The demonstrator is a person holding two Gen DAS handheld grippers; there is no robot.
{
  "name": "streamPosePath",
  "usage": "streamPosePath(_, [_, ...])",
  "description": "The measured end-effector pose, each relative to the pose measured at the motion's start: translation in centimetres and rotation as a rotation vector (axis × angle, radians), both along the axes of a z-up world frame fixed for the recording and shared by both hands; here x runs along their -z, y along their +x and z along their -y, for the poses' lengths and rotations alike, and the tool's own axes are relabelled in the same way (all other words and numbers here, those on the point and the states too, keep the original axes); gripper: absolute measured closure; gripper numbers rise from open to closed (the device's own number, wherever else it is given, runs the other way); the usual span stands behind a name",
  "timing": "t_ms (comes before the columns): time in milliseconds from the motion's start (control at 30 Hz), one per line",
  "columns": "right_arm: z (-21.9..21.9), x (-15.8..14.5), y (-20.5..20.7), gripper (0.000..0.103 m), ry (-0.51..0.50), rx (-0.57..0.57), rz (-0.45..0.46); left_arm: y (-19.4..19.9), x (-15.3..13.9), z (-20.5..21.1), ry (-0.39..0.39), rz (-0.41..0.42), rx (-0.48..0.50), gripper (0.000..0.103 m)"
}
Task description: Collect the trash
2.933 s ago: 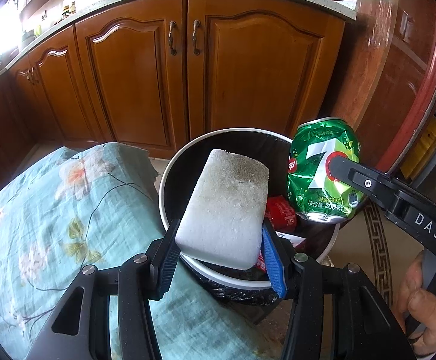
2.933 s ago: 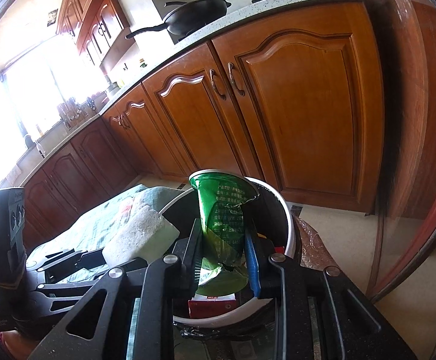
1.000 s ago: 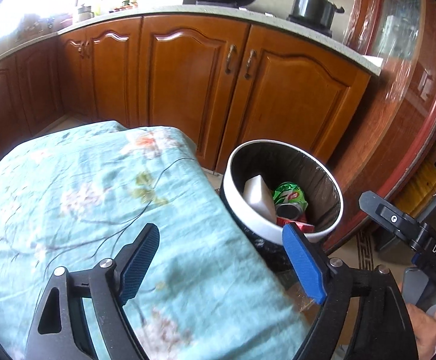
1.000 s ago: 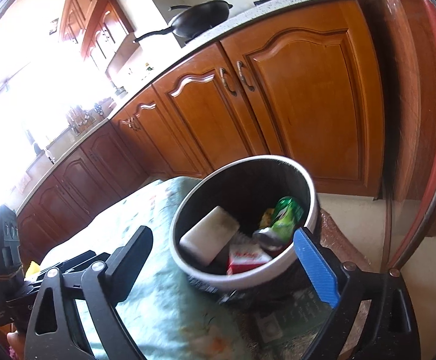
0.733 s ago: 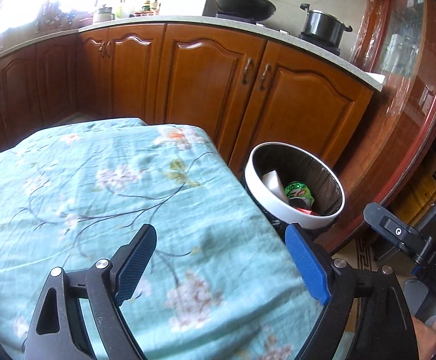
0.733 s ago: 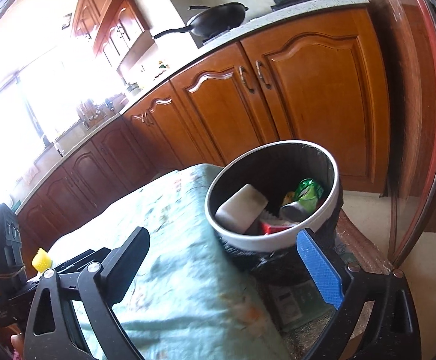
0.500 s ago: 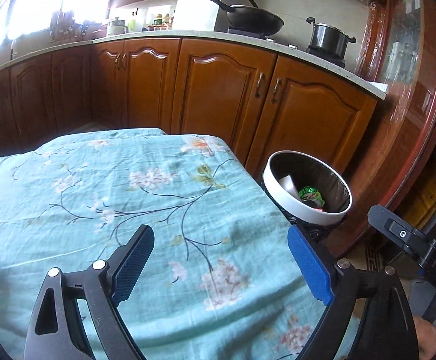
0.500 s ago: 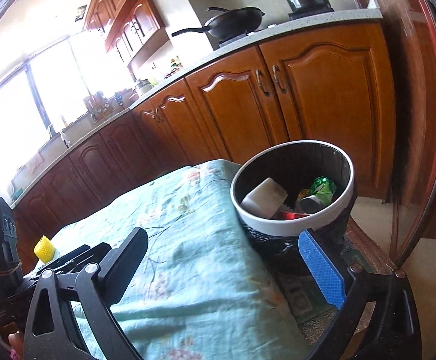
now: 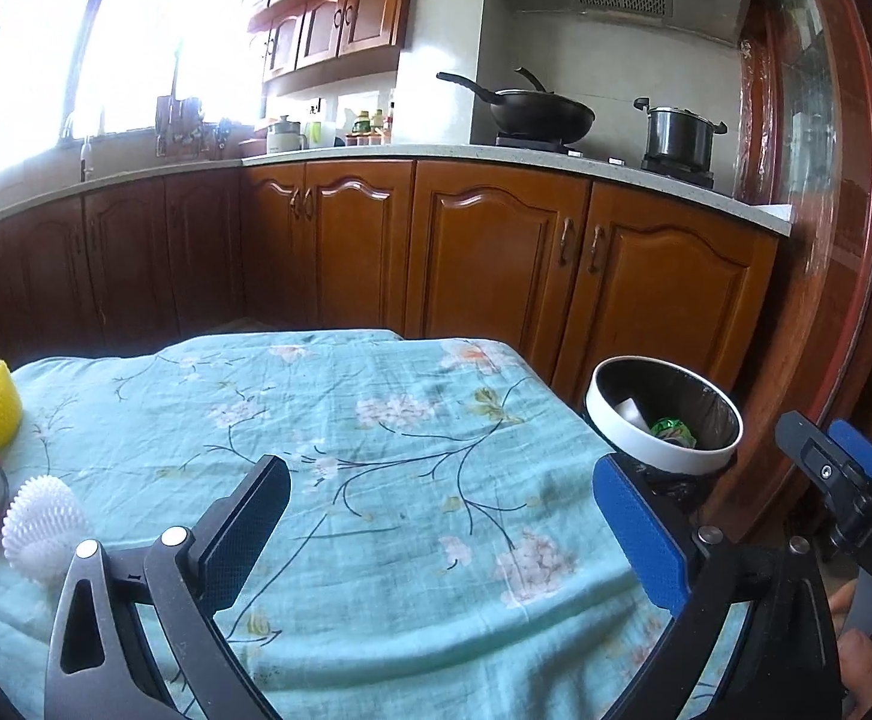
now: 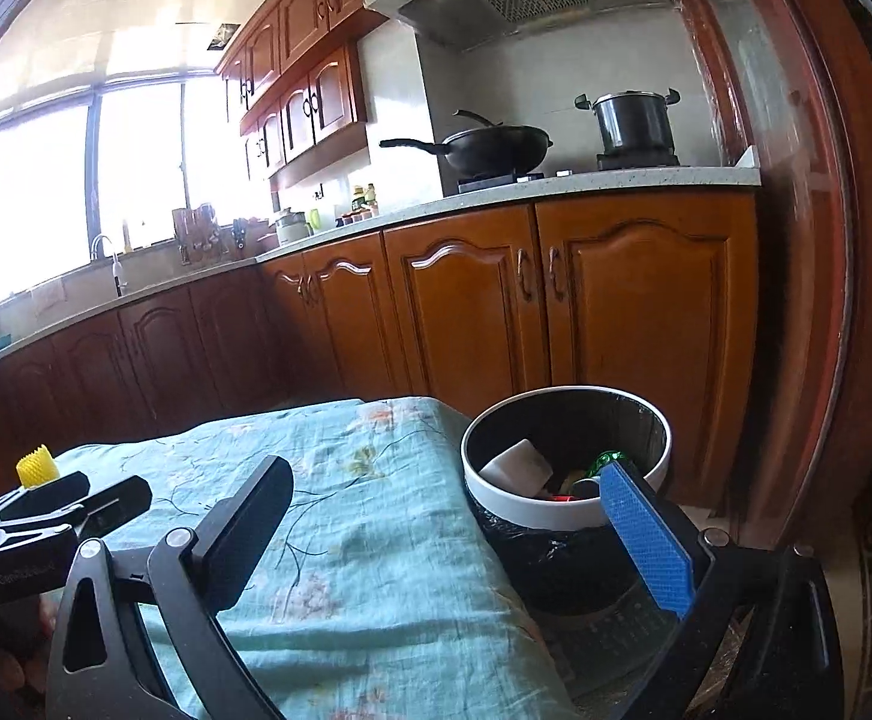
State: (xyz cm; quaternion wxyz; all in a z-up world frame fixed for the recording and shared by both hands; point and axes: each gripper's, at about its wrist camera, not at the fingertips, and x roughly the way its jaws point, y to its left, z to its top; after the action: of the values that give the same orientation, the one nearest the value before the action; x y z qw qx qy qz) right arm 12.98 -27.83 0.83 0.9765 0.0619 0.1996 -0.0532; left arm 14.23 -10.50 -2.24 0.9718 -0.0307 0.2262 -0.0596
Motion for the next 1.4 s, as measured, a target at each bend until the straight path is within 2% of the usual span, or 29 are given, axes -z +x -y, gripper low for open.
streamPosePath(167, [0.0,1.4,0.0,0.000,-0.009,0.010,-0.014,-0.5,1.4,0.8,0.038,0.039,-0.008,0.001])
streamPosePath(367, [0.2,2.3,0.0,0.000,0.000,0.007,-0.031,0.0,2.3,1.0,0.063,0.030,-0.011,0.001])
streamPosePath(1400, [-0.3,2.7,-0.6,0.000,-0.018,-0.008,-0.025,-0.5,2.2,1.2,0.075,0.052,0.013,0.001])
